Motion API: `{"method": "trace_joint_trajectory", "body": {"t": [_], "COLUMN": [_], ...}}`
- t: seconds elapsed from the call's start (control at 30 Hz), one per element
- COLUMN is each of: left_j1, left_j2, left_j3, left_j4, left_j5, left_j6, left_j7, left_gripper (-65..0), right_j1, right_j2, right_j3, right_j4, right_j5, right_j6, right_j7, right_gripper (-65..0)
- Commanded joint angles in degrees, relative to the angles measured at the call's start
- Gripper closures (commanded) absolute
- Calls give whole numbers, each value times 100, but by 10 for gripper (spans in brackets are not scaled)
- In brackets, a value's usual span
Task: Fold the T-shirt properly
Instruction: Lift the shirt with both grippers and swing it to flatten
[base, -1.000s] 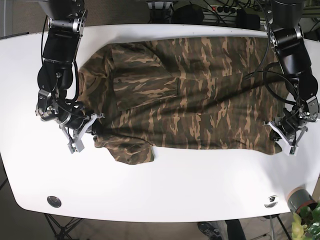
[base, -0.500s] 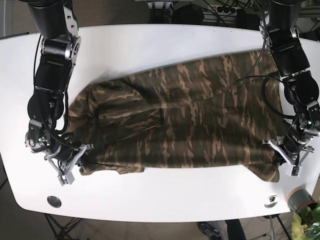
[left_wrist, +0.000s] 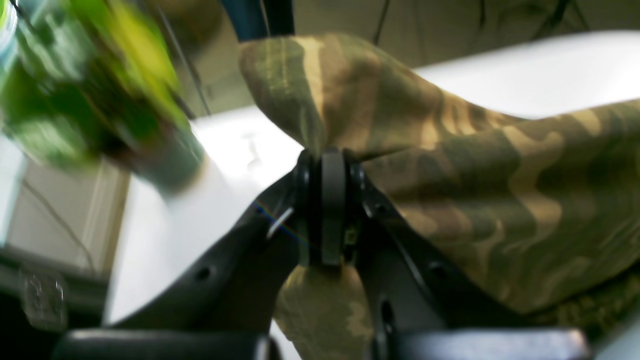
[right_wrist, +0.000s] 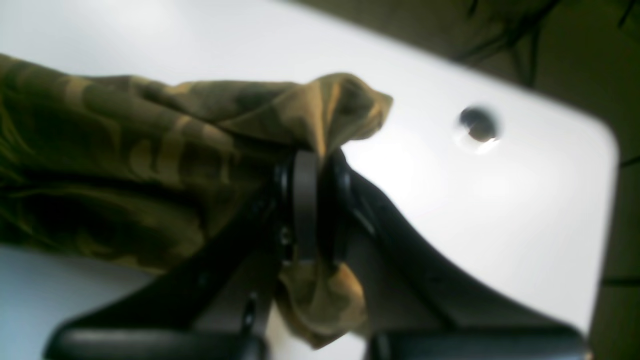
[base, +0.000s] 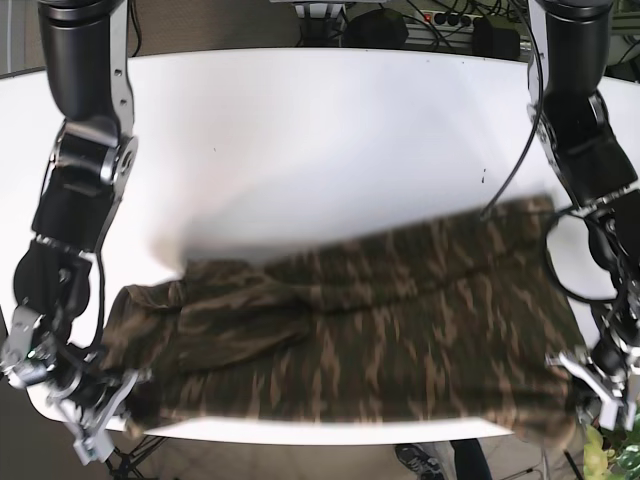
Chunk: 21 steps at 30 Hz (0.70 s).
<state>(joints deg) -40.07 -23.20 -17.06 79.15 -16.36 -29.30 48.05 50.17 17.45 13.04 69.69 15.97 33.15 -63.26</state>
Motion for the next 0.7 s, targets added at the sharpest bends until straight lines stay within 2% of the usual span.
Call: {"method": "trace_joint_trajectory", "body": {"t": [0.0,0.1,0.2,0.33,0.47,0.57,0.67], "left_j1": [-480,-1034,-1483,-1913,-1834,-1483,-1105], "left_j2": [-163,-172,-172,-260,-304,-330,-330], "left_j3": [-48,-48,-48,-48,-48,-48,-48], "left_j4": [133,133,133,309,739,1056,1302], "left_j5": [93,93,93,93,93,93,93], "left_j6": [121,121,121,121,95,86,86], "left_j7": [-115,-62,34,237,298,298,298], "left_gripper": [0,0,0,0,0,0,0], "right_j1": [587,1203,1589,2187,2240,1959,1668], "right_j2": [211,395,483,685,782,923,949], "right_j3": [37,37,28,-297,-464,-464,-455], "right_j4": [147,147,147,147,385,613,780], "right_j5": [-124,-124,-115,-115,60,298,439], "right_j6": [-93,-84,-84,-75,-49,4,4], "right_j7": [-69,-394,-456,-746,-808,-816,-816], "right_gripper": [-24,-24,-24,-24,-24,-24,-24]}}
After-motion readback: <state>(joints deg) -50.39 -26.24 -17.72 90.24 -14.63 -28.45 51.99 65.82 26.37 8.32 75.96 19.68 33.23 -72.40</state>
